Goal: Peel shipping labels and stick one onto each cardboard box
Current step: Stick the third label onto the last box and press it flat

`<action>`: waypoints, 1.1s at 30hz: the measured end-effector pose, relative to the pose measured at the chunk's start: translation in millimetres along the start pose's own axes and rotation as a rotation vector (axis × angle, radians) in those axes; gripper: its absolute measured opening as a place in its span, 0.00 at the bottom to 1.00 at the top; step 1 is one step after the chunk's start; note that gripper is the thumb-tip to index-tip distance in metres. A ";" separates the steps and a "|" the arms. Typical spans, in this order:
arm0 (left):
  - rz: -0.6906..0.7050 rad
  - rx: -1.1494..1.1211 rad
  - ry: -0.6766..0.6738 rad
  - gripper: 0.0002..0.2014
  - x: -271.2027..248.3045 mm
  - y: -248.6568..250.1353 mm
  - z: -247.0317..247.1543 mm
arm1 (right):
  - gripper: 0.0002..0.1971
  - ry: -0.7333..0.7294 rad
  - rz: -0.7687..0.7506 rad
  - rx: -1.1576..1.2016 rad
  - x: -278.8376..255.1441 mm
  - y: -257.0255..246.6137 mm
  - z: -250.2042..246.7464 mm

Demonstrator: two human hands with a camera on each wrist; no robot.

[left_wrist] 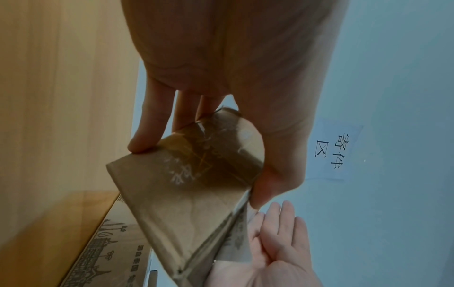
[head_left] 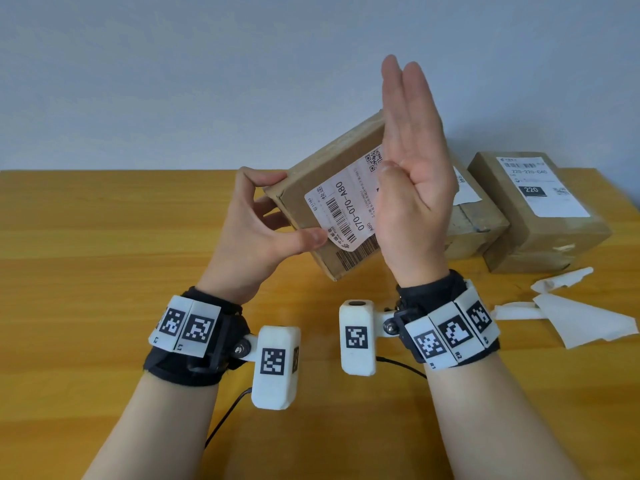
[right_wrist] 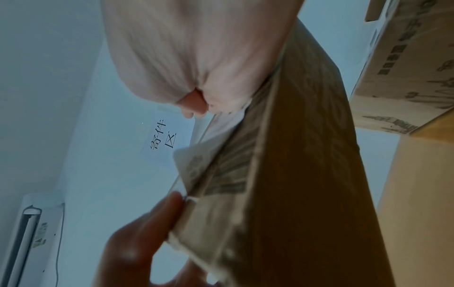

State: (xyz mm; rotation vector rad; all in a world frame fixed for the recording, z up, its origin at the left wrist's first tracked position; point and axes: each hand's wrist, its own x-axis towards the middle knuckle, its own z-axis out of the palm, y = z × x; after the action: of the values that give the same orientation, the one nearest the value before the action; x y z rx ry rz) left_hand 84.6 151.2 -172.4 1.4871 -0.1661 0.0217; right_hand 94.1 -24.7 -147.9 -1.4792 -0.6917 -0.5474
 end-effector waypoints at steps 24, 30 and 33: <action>0.033 0.009 0.076 0.39 1.3 -1.9 -9.5 | 0.42 0.312 0.052 0.067 2.0 14.9 -30.9; -0.002 -0.188 0.090 0.32 5.3 -2.8 -13.1 | 0.38 0.289 0.132 0.028 2.0 16.7 -24.3; -0.034 -0.228 0.051 0.27 8.1 -6.1 -15.8 | 0.38 0.320 0.254 0.036 3.8 18.2 -20.9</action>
State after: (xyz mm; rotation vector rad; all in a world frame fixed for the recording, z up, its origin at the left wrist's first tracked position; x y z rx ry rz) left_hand 94.8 165.7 -178.6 1.2607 -0.0983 0.0134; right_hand 111.4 -44.6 -157.2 -1.3801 -0.2571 -0.5551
